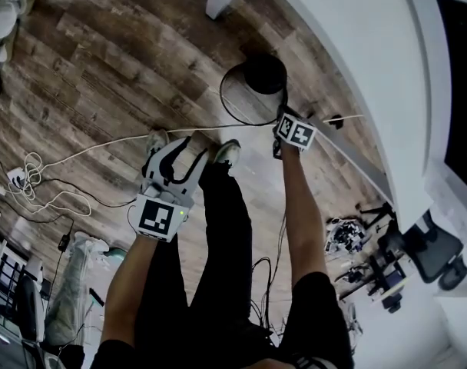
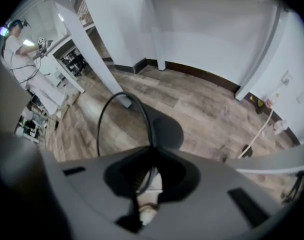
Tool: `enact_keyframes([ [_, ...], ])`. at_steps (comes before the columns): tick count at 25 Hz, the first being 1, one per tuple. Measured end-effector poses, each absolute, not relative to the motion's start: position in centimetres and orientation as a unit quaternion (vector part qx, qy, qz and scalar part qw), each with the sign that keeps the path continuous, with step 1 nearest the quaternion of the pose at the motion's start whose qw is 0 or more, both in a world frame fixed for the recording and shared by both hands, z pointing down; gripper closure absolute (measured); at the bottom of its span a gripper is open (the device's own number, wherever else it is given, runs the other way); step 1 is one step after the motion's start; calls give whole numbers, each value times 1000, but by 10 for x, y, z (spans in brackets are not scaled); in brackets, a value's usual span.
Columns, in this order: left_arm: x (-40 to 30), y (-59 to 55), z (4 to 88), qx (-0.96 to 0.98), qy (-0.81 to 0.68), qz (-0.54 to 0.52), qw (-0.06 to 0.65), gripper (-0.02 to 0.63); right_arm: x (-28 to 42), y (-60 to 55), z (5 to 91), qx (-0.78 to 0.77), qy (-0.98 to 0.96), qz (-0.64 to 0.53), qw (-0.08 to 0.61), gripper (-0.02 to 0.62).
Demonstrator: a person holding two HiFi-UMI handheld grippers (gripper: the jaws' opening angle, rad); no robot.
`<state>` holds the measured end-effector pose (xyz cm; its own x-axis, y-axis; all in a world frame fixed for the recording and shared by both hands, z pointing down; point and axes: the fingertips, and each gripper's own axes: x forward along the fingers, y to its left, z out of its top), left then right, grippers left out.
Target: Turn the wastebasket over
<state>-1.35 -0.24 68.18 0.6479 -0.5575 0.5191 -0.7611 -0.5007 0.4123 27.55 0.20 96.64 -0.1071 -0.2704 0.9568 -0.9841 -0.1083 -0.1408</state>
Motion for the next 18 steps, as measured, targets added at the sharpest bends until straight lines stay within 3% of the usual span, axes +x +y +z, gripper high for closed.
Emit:
enact_keyframes([
  [8,-10,-2,673,851,-390,155,315,428,246,0,955,523,-581,508,361,535],
  [18,-29,-10,676,843,-407,158,314,428,176,9,962,446,-606,594,283,535],
])
